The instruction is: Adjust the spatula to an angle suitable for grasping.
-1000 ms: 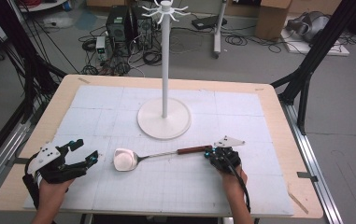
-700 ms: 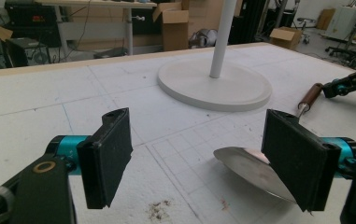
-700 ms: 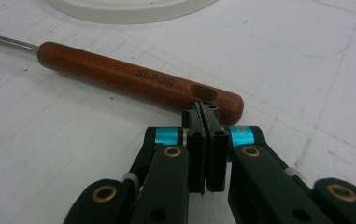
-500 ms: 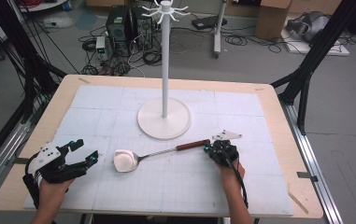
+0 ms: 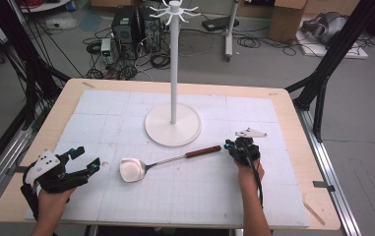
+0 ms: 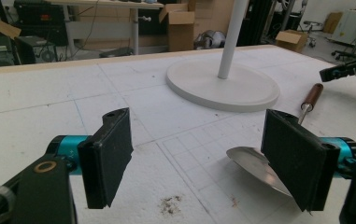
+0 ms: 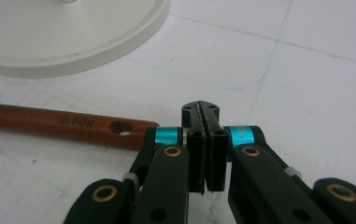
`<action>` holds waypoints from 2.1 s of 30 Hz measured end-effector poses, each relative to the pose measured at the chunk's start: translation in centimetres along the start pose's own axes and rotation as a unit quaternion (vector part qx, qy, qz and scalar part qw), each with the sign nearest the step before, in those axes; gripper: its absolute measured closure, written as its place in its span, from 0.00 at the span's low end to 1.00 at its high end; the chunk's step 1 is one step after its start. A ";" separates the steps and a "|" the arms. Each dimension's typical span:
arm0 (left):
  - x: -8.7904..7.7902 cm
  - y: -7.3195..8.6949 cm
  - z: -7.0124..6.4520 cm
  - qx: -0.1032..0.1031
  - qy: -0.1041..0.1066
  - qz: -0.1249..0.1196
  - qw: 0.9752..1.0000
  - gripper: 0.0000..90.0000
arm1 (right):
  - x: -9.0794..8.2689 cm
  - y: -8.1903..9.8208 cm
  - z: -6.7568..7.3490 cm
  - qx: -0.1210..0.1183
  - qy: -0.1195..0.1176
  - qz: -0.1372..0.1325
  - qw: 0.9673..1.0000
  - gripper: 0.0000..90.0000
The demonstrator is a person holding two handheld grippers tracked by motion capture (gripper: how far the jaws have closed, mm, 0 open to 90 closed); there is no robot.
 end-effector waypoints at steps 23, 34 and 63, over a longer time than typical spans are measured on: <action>-0.2 -0.1 0.3 -0.005 -0.002 -0.004 1.000 0.28 | 1.7 -0.7 2.5 -0.029 -0.044 0.003 0.999 0.99; -0.2 -0.1 0.2 -0.002 -0.001 -0.002 1.000 0.28 | 2.3 -2.0 4.5 -0.050 -0.064 -0.002 0.997 0.99; 0.0 0.0 0.2 -0.004 0.002 0.003 1.000 0.28 | 3.5 -2.4 5.1 -0.069 -0.075 0.004 0.995 0.99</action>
Point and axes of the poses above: each handheld gripper's, and its own axes: x roughly forward along the jaws, y roughly out of its underside, z roughly to its left, the point moved 4 cm from there along x, roughly forward along the jaws, and after that the axes turned 13 degrees about -x, right-handed, at the moved point
